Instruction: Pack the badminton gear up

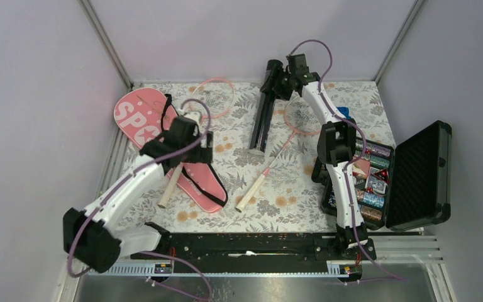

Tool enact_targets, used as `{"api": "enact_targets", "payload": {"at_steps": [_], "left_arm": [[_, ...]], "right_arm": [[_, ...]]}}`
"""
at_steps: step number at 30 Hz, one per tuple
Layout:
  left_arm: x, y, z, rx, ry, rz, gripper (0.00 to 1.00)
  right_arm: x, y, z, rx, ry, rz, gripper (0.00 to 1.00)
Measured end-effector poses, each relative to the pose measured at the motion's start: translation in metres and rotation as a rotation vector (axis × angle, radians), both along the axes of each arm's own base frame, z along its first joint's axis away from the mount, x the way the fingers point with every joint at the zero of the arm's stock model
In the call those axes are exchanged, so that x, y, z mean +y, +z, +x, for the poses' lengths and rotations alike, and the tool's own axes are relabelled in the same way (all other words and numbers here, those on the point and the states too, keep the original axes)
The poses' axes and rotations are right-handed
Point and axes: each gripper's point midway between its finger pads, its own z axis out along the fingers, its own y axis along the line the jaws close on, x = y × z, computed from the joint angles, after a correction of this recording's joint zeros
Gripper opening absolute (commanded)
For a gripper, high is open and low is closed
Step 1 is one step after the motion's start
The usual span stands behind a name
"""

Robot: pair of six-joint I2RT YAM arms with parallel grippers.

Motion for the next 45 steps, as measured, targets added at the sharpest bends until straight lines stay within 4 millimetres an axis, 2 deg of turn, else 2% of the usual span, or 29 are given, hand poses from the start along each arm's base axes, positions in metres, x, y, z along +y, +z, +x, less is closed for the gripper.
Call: {"api": "enact_targets", "payload": {"at_steps": [3, 5, 8, 11, 14, 18, 21, 24, 28, 32, 36, 38, 41, 43, 45], "left_arm": [[0.032, -0.016, 0.029, 0.111, 0.132, -0.053, 0.92], [0.05, -0.027, 0.038, 0.161, 0.194, -0.05, 0.92], [0.066, -0.04, 0.043, 0.244, 0.244, -0.019, 0.9], [0.078, -0.058, 0.045, 0.331, 0.266, 0.033, 0.9], [0.088, -0.077, 0.033, 0.426, 0.273, 0.096, 0.93], [0.094, -0.083, 0.025, 0.466, 0.267, 0.104, 0.92], [0.097, -0.088, 0.036, 0.495, 0.273, 0.062, 0.88], [0.093, -0.098, 0.065, 0.517, 0.272, 0.022, 0.87], [0.086, -0.109, 0.093, 0.519, 0.26, 0.004, 0.83], [0.082, -0.115, 0.109, 0.515, 0.237, 0.001, 0.72], [0.078, -0.119, 0.116, 0.516, 0.216, -0.011, 0.61], [0.077, -0.124, 0.118, 0.523, 0.204, -0.014, 0.55], [0.077, -0.133, 0.118, 0.539, 0.197, -0.007, 0.42], [0.076, -0.136, 0.118, 0.546, 0.195, -0.009, 0.26], [0.075, -0.137, 0.119, 0.547, 0.194, -0.013, 0.13]], "right_arm": [[-0.01, -0.028, 0.005, 0.076, -0.055, 0.021, 0.54], [-0.017, -0.041, 0.002, 0.118, -0.082, 0.023, 0.56], [-0.026, -0.051, 0.001, 0.149, -0.108, 0.021, 0.64], [-0.031, -0.048, 0.004, 0.143, -0.12, 0.016, 0.78], [-0.033, -0.04, 0.01, 0.118, -0.127, 0.018, 0.79], [-0.036, -0.038, 0.012, 0.107, -0.141, 0.005, 0.8], [-0.041, -0.036, 0.006, 0.121, -0.154, -0.011, 0.81], [-0.045, -0.018, -0.006, 0.131, -0.16, -0.019, 0.8], [-0.049, 0.027, -0.032, 0.104, -0.153, -0.008, 0.78], [-0.056, 0.08, -0.081, 0.036, -0.139, 0.025, 0.75], [-0.056, 0.114, -0.114, -0.042, -0.112, 0.073, 0.74], [-0.053, 0.116, -0.131, -0.061, -0.097, 0.081, 0.74], [-0.038, 0.098, -0.162, -0.032, -0.053, 0.076, 0.73], [-0.027, 0.081, -0.182, 0.004, -0.019, 0.072, 0.72], [-0.019, 0.063, -0.201, 0.043, 0.011, 0.065, 0.71]]}}
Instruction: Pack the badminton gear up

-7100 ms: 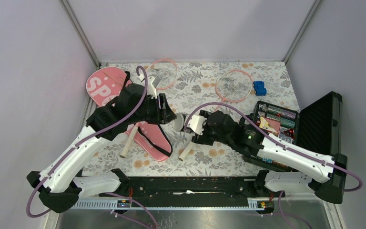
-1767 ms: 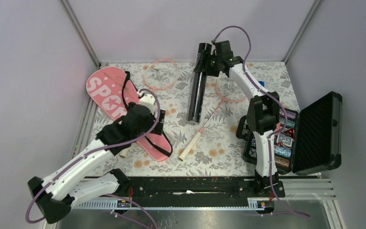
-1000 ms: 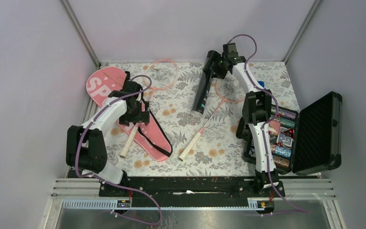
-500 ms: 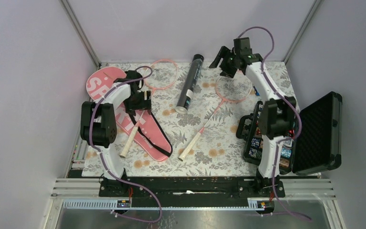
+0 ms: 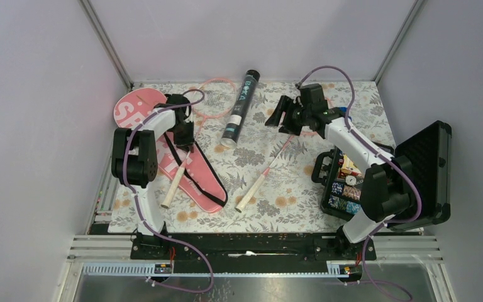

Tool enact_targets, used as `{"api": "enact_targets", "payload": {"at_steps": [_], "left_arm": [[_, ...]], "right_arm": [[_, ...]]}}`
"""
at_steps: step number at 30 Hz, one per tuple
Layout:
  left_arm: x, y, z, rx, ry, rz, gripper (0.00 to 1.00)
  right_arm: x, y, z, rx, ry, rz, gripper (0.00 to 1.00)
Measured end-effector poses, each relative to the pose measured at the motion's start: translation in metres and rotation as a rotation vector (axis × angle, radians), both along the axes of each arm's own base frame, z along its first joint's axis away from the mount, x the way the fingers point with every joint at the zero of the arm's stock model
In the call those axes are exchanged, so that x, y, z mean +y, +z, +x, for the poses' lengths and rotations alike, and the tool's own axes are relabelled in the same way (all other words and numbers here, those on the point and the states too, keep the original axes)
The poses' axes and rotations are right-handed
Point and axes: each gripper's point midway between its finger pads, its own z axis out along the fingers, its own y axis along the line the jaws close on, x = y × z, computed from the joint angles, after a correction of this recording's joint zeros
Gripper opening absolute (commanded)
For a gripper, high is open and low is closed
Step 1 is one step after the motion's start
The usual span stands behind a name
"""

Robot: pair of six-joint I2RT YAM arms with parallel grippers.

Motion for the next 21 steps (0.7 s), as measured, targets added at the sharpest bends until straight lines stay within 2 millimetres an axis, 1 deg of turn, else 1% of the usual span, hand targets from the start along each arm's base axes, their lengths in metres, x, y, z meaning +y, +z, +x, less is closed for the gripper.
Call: {"api": "enact_targets", "payload": {"at_steps": [1, 2, 4, 7, 9, 12, 17, 21], "left_arm": [[0.0, 0.0, 0.0, 0.0, -0.004, 0.001, 0.08], [-0.001, 0.0, 0.0, 0.001, -0.006, -0.005, 0.05], [-0.004, 0.0, 0.0, -0.001, -0.016, -0.021, 0.0], [-0.013, 0.003, -0.003, 0.008, -0.025, -0.068, 0.0], [-0.022, 0.009, -0.004, 0.006, -0.026, -0.112, 0.0], [-0.028, 0.03, -0.004, -0.03, -0.009, -0.158, 0.0], [-0.04, 0.071, -0.008, -0.117, 0.016, -0.244, 0.0], [-0.05, 0.095, -0.016, -0.179, 0.043, -0.327, 0.0]], "right_arm": [[0.005, -0.006, -0.01, 0.016, 0.019, -0.003, 0.71], [0.009, -0.01, -0.017, 0.026, 0.033, -0.005, 0.7], [0.016, -0.008, -0.025, 0.024, 0.059, 0.0, 0.7], [0.026, 0.007, -0.033, -0.014, 0.084, 0.021, 0.68], [0.031, 0.018, -0.039, -0.039, 0.091, 0.047, 0.67], [0.036, 0.033, -0.044, -0.07, 0.088, 0.099, 0.67], [0.044, 0.044, -0.043, -0.079, 0.091, 0.159, 0.66], [0.052, 0.054, -0.042, -0.093, 0.085, 0.206, 0.62]]}}
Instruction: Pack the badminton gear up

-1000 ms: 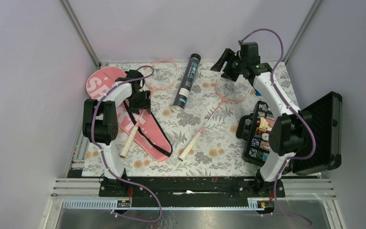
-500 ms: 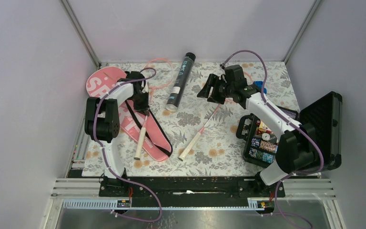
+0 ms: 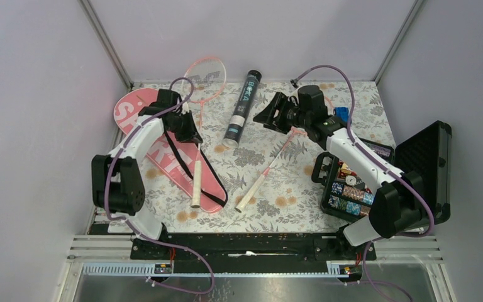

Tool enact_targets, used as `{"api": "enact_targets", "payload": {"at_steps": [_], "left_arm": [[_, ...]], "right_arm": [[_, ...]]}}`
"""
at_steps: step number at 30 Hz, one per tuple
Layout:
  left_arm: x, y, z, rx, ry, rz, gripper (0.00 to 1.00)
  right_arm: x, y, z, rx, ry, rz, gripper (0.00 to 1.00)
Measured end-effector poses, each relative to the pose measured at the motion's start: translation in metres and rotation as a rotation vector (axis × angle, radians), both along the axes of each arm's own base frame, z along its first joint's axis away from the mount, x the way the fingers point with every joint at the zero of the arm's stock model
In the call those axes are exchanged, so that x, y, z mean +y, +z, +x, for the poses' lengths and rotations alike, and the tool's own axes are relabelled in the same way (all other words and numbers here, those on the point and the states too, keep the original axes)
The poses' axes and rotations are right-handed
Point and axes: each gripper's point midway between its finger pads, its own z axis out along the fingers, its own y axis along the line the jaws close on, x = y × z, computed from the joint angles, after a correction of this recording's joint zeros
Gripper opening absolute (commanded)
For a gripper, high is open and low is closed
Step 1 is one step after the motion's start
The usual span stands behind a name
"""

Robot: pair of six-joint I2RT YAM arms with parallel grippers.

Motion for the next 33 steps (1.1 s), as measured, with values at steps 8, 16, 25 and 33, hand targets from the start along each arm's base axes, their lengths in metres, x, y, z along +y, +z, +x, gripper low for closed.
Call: {"api": "enact_targets", "payload": {"at_steps": [8, 16, 25, 33], "left_arm": [[-0.022, 0.045, -0.028, -0.101, 0.027, -0.165, 0.0], [-0.046, 0.081, -0.063, -0.183, -0.027, -0.257, 0.0], [-0.039, 0.096, -0.091, -0.251, -0.034, -0.262, 0.0], [-0.039, 0.086, -0.101, -0.239, -0.031, -0.272, 0.0]], "right_arm": [[0.047, 0.001, -0.01, 0.016, 0.062, 0.074, 0.58], [0.085, -0.014, -0.029, 0.076, 0.131, 0.091, 0.59], [0.084, -0.019, -0.034, 0.059, 0.149, 0.072, 0.6], [0.085, -0.025, -0.039, 0.069, 0.158, 0.065, 0.6]]}}
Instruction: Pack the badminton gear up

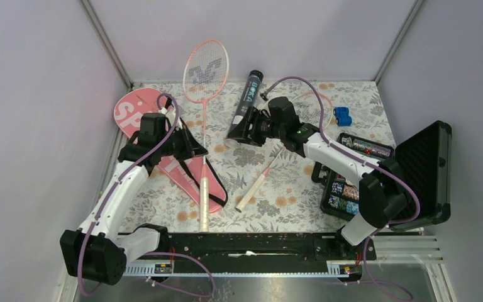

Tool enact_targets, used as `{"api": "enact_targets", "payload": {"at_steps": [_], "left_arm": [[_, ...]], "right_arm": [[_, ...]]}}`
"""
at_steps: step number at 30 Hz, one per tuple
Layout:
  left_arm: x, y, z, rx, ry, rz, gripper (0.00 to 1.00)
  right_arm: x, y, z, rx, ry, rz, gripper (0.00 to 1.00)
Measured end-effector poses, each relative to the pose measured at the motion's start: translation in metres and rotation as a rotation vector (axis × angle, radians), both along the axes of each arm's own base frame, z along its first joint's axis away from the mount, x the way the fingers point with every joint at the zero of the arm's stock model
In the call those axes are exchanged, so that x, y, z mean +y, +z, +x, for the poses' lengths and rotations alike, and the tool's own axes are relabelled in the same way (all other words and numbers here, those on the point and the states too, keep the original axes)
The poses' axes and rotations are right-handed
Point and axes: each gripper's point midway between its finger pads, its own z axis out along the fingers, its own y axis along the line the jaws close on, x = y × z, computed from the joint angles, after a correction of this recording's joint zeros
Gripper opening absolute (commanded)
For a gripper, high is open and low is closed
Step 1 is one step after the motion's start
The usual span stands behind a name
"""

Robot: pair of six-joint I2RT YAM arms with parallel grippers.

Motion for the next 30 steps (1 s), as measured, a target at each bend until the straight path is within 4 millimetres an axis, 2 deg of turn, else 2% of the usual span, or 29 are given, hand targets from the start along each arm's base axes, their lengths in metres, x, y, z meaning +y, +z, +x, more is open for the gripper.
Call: {"api": "enact_targets", "payload": {"at_steps": [5, 13, 23, 30], "left_arm": [[0.0, -0.002, -0.002, 0.004, -0.005, 0.001, 0.0], [0.0, -0.003, -0.002, 0.006, -0.009, 0.006, 0.0], [0.002, 0.019, -0.013, -0.074, -0.007, -0.015, 0.0], [0.005, 0.016, -0.021, -0.045, -0.018, 0.016, 0.0]], "right_arm": [[0.004, -0.001, -0.004, -0.004, 0.015, -0.004, 0.6], [-0.001, -0.009, -0.005, -0.028, 0.029, -0.056, 0.6], [-0.002, -0.004, -0.007, -0.041, 0.036, -0.048, 0.61], [-0.01, 0.002, -0.016, -0.051, 0.052, -0.079, 0.61]]}}
